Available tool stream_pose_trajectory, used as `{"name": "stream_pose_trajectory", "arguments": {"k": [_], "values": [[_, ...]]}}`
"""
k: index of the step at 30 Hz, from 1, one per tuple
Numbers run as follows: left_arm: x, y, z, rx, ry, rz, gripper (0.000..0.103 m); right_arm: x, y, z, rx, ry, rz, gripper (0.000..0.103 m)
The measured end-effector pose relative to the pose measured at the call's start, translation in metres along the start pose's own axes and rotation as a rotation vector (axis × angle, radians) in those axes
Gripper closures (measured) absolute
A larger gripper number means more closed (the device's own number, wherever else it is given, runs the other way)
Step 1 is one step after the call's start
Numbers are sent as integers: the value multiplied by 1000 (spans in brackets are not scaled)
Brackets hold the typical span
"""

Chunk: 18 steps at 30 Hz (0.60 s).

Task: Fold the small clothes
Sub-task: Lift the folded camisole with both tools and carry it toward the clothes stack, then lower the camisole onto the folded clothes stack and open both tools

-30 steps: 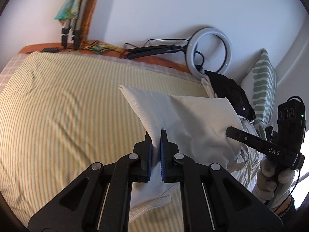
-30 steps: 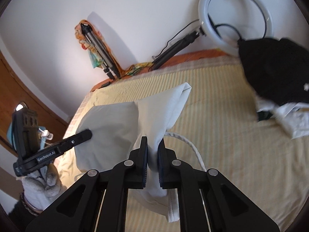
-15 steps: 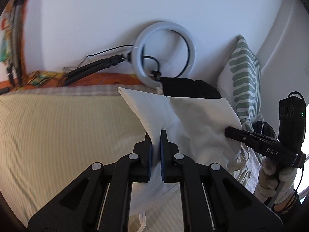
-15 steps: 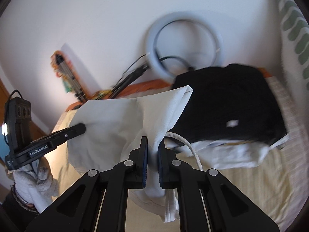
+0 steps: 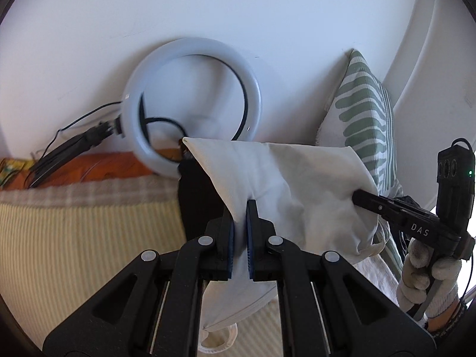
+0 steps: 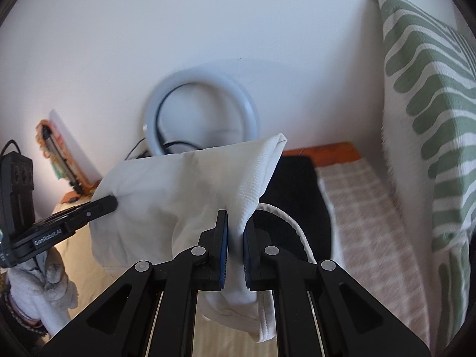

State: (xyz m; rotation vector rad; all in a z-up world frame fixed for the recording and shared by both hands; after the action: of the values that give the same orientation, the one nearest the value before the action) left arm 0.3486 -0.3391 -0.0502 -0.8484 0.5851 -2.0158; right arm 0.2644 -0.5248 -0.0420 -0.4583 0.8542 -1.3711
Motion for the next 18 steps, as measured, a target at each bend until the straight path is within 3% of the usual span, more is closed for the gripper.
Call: {"name": "stream_pose_trajectory", "arguments": {"k": [10, 15, 18], "values": [[4, 72, 10, -38, 4, 74, 98, 54, 52, 10, -36, 30, -49, 96], [-14, 91, 1, -97, -46, 95, 98, 68, 76, 1, -78, 52, -75, 95], [-17, 90, 0, -100, -33, 115, 96, 65, 80, 0, -96, 26, -134, 91]]}}
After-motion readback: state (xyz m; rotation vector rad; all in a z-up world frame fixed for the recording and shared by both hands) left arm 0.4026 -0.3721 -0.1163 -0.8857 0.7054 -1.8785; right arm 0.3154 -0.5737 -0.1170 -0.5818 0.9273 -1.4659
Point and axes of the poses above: each gripper's, at about its wrist camera, not at the fingertips, and y roughly the way its jaws point, x to its right, z to its top, the point moved 6 cm from there along y, roughly the way its jaws point, and after that the axes turned 6 degrees about -x, right-handed, at the moved point
